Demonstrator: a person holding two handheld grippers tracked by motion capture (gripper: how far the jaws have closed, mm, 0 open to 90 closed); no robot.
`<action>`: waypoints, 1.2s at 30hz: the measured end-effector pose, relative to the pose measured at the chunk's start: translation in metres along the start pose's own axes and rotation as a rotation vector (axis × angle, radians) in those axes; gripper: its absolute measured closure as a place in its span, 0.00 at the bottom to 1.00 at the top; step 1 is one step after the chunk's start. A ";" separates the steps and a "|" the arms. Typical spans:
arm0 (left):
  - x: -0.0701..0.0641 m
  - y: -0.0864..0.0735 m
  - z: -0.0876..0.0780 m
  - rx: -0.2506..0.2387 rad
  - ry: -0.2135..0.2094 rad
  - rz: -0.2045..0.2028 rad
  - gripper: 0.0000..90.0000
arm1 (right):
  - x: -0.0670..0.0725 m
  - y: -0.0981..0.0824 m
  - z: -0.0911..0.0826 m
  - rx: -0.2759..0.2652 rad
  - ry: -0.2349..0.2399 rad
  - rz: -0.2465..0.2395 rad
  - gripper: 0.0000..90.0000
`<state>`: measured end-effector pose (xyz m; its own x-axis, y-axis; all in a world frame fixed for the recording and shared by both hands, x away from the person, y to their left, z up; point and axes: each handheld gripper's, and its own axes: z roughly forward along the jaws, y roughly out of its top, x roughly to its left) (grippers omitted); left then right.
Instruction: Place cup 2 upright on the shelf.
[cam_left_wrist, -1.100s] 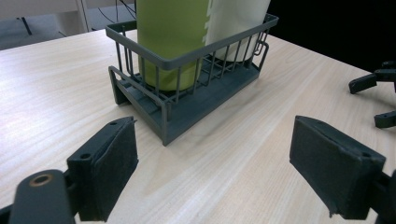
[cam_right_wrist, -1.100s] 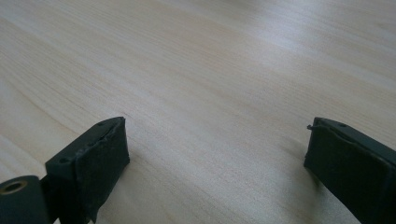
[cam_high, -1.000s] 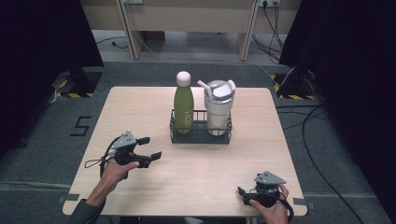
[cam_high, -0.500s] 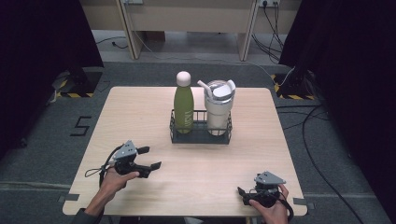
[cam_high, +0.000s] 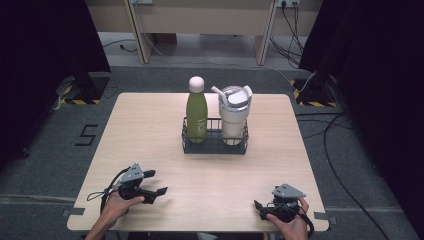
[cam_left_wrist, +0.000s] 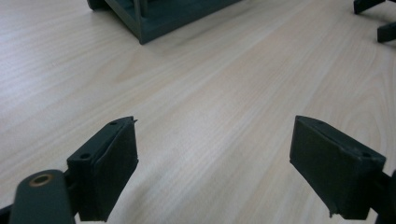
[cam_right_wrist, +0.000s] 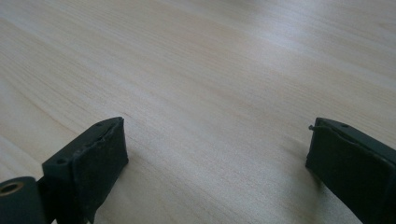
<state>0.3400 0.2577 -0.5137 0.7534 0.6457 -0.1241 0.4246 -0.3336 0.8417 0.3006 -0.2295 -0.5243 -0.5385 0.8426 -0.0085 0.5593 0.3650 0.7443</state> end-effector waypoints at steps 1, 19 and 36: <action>0.000 -0.001 -0.001 0.008 0.002 0.005 0.16 | 0.000 0.000 0.000 0.000 0.000 0.000 0.06; -0.014 -0.017 -0.005 0.127 0.046 0.067 0.17 | 0.000 0.000 0.000 0.000 0.000 0.000 0.06; -0.021 -0.027 -0.016 0.161 0.089 0.067 0.15 | 0.000 -0.001 0.000 -0.003 0.001 -0.001 0.06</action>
<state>0.3042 0.2642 -0.5257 0.7384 0.6741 -0.0172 0.4550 -0.4792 0.7506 0.2998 -0.2295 -0.5247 -0.5397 0.8418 -0.0090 0.5566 0.3648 0.7464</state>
